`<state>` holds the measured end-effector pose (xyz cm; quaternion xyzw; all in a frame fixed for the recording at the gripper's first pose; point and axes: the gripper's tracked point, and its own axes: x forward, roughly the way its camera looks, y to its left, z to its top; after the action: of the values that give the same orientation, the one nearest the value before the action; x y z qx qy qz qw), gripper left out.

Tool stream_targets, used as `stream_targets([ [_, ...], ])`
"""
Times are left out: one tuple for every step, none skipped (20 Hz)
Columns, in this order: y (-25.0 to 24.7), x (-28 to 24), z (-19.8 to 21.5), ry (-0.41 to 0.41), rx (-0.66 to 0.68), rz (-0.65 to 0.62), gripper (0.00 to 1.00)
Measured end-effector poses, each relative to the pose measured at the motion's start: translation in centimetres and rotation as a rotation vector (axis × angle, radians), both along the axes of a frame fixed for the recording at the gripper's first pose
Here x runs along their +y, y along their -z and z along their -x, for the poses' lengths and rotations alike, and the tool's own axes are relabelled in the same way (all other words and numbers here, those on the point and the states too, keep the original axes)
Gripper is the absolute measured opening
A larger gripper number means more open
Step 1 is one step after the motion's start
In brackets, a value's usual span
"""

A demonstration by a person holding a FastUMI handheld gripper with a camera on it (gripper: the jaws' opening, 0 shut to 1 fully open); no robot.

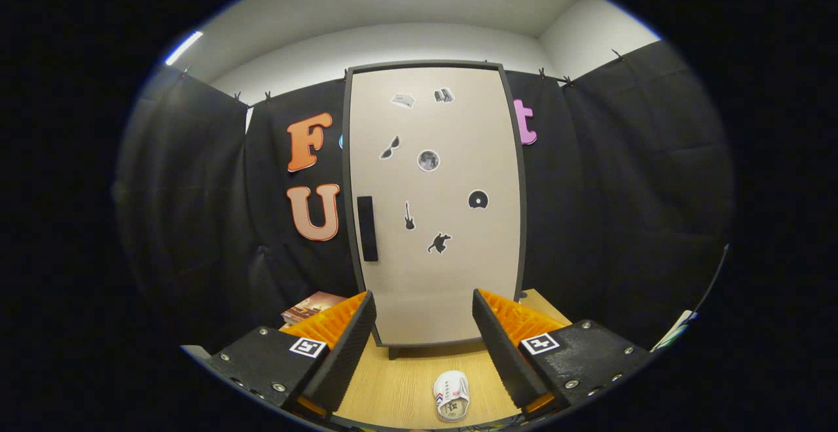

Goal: Open the shoe cabinet door, grab the shoes and put them into the shoe cabinet, then close the shoe cabinet door.

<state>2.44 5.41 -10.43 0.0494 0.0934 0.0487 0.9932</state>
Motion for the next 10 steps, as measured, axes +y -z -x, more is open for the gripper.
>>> stream_targets([
  [0.6,0.1,0.0,0.004,0.008,0.007,0.93],
  [0.8,0.2,-0.1,0.006,0.007,0.011,0.93],
  [0.9,0.5,-0.1,0.005,0.005,0.014,0.93],
  [1.0,0.7,-0.2,0.000,0.009,0.015,0.93],
  [1.3,1.2,-0.4,-0.011,0.014,0.015,0.93],
  [1.4,1.5,-0.6,-0.020,0.018,0.017,0.93],
  [1.6,1.7,-0.9,-0.025,0.019,0.021,0.93],
  [1.7,1.9,-1.2,-0.034,0.017,0.028,0.93],
  [2.1,2.1,-1.6,-0.044,0.018,0.036,0.93],
  [2.6,2.3,-1.9,-0.055,0.021,0.038,0.93],
])
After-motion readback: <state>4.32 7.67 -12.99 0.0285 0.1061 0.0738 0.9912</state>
